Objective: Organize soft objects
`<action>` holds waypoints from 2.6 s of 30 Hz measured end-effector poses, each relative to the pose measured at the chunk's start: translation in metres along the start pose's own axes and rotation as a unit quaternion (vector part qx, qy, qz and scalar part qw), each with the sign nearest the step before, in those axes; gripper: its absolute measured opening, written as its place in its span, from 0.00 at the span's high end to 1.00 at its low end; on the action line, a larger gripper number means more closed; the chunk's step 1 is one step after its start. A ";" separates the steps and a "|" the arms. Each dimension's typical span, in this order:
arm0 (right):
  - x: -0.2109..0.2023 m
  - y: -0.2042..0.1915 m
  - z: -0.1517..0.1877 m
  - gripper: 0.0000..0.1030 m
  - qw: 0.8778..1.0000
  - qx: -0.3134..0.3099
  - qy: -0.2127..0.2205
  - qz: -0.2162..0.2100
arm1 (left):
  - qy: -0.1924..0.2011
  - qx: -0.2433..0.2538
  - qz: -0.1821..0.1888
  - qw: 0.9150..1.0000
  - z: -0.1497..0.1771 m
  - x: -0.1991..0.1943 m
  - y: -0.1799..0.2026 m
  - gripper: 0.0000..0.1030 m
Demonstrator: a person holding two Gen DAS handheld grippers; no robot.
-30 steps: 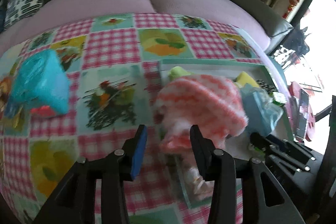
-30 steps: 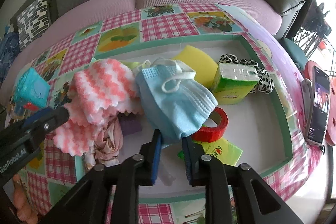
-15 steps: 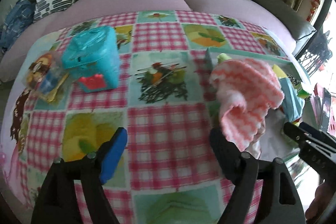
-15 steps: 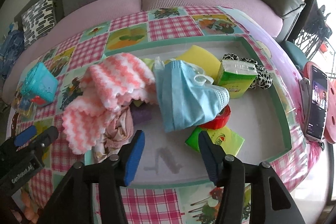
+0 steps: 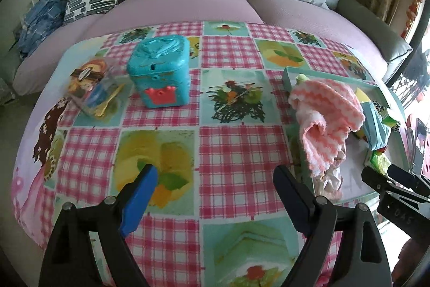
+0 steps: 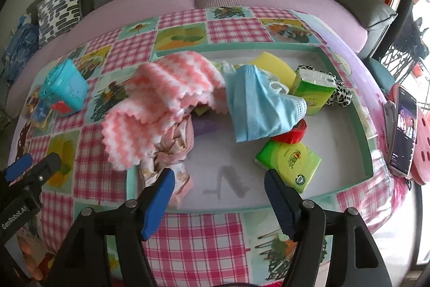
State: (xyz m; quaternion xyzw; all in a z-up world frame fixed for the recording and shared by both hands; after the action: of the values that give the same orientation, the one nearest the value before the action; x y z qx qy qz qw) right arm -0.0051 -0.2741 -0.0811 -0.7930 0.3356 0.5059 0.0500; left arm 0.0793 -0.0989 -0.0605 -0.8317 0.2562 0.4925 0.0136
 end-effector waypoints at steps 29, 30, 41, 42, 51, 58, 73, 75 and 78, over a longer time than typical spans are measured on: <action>-0.017 -0.022 0.007 0.23 1.000 -0.014 0.015 -0.018 | -0.013 -0.035 -0.044 0.998 0.023 -0.021 -0.021 0.14; -0.017 -0.022 0.007 0.23 1.000 -0.014 0.015 -0.018 | -0.015 -0.033 -0.058 0.998 0.024 -0.022 -0.023 0.14; -0.015 -0.022 0.010 0.23 1.000 -0.019 0.010 -0.017 | -0.018 -0.012 -0.086 0.996 0.025 -0.022 -0.025 0.14; -0.015 -0.022 0.010 0.23 1.000 -0.019 0.010 -0.016 | -0.017 -0.013 -0.086 0.996 0.025 -0.022 -0.026 0.14; -0.011 -0.022 0.013 0.23 1.000 -0.015 0.004 -0.015 | -0.029 -0.035 -0.085 0.995 0.030 -0.017 -0.035 0.14; -0.010 -0.020 0.013 0.23 1.000 -0.011 0.002 -0.011 | -0.038 -0.037 -0.085 0.995 0.032 -0.014 -0.036 0.14; -0.008 -0.019 0.013 0.23 1.000 -0.005 0.000 0.000 | -0.043 -0.044 -0.086 0.994 0.033 -0.012 -0.038 0.14; -0.008 -0.018 0.013 0.23 1.000 -0.005 0.001 0.002 | -0.044 -0.044 -0.085 0.994 0.033 -0.011 -0.038 0.14; -0.008 -0.018 0.013 0.23 1.000 -0.006 0.001 0.004 | -0.044 -0.044 -0.085 0.994 0.033 -0.011 -0.038 0.14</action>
State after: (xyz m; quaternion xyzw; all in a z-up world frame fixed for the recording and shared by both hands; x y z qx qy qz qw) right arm -0.0068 -0.2509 -0.0859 -0.7925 0.3355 0.5075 0.0429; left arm 0.0650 -0.0519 -0.0772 -0.8275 0.1617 0.5368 0.0307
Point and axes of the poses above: each gripper's, at about its wrist camera, not at the fingertips, and x roughly the way its jaws point, y to its right, z to its underside, the point moved 9 cm from there along x, roughly the way its jaws point, and after that the axes turned 14 degrees about z, right-handed, at the moved point
